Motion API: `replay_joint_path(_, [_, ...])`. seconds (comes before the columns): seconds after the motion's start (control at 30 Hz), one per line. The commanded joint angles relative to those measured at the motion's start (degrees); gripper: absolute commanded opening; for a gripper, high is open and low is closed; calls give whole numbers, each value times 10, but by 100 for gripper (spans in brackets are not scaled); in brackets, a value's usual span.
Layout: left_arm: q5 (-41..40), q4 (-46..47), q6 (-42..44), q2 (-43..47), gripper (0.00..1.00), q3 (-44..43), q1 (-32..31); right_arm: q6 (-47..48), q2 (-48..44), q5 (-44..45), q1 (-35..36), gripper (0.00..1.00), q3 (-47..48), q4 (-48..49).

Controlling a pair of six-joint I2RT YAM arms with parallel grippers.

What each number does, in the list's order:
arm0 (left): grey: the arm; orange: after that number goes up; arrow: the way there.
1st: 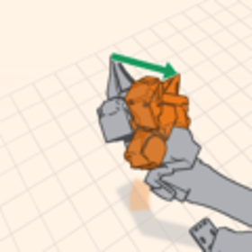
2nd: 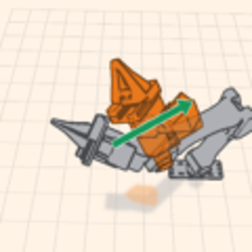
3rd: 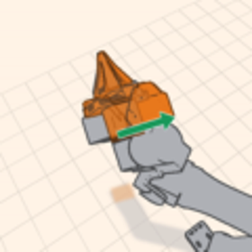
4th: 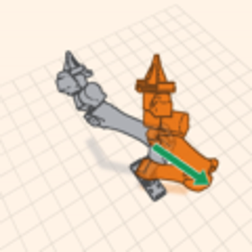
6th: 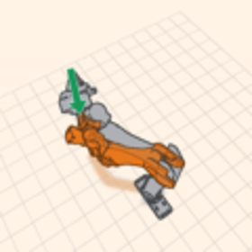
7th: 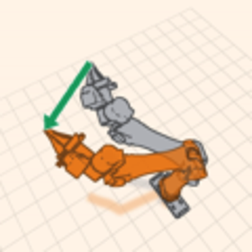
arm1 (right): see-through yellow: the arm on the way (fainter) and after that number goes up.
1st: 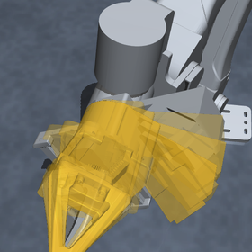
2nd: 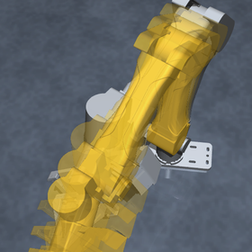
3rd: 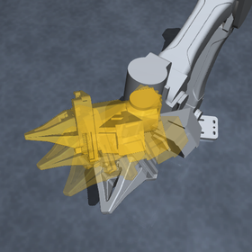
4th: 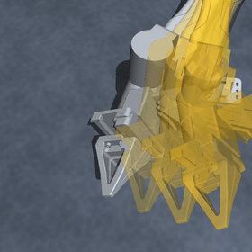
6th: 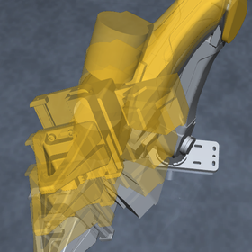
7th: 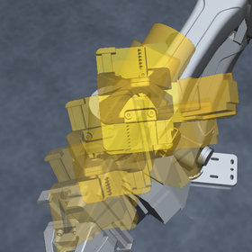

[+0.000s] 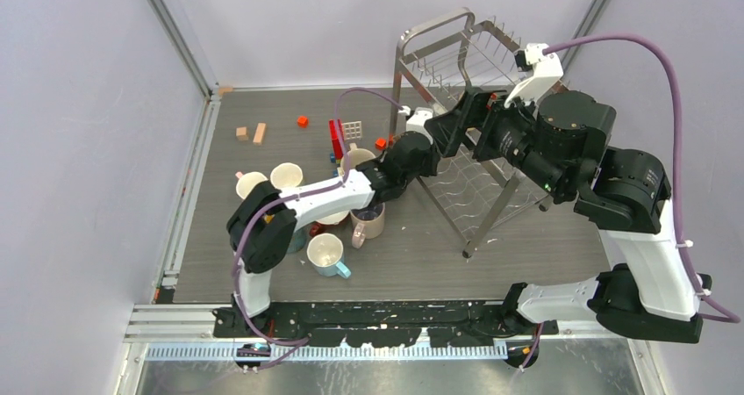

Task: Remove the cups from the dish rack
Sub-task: Unload the cup from the dish rack.

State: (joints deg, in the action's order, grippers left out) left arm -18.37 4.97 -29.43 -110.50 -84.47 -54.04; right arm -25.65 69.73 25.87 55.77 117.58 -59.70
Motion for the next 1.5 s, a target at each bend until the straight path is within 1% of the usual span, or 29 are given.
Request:
replay_joint_path(0.0, [-3, 41, -11, 82, 0, 24, 0, -5, -9, 8, 0, 100, -7, 30])
replay_joint_path(0.23, [-5, 8, -16, 147, 0, 70, 1, -8, -4, 3, 0, 100, -20, 36])
replay_joint_path(0.37, [5, -13, -24, 210, 0, 111, 8, -10, 3, -1, 0, 100, -19, 36])
replay_joint_path(0.43, [23, -24, -32, 245, 0, 134, 19, -10, 8, -4, 0, 100, -18, 37])
replay_joint_path(0.67, [127, -92, -52, 377, 0, 193, 87, -16, 26, -20, 0, 100, -31, 55])
replay_joint_path(0.8, [218, -115, -74, 442, 0, 210, 147, -21, 34, -34, 0, 100, -49, 86])
replay_joint_path(1.0, [363, -117, -131, 496, 0, 218, 237, -34, 49, -56, 0, 100, -79, 131])
replay_joint_path(1.13, [467, -65, -213, 521, 0, 236, 312, -46, 62, -80, -6, 100, -89, 158])
replay_joint_path(1.27, [563, 95, -349, 522, 0, 278, 373, -65, 70, -118, -19, 100, -103, 189])
replay_joint_path(1.37, [594, 223, -453, 511, 0, 311, 395, -84, 72, -139, -32, 100, -114, 211])
replay_joint_path(1.47, [599, 296, -512, 501, 0, 327, 399, -103, 72, -151, -41, 100, -130, 236])
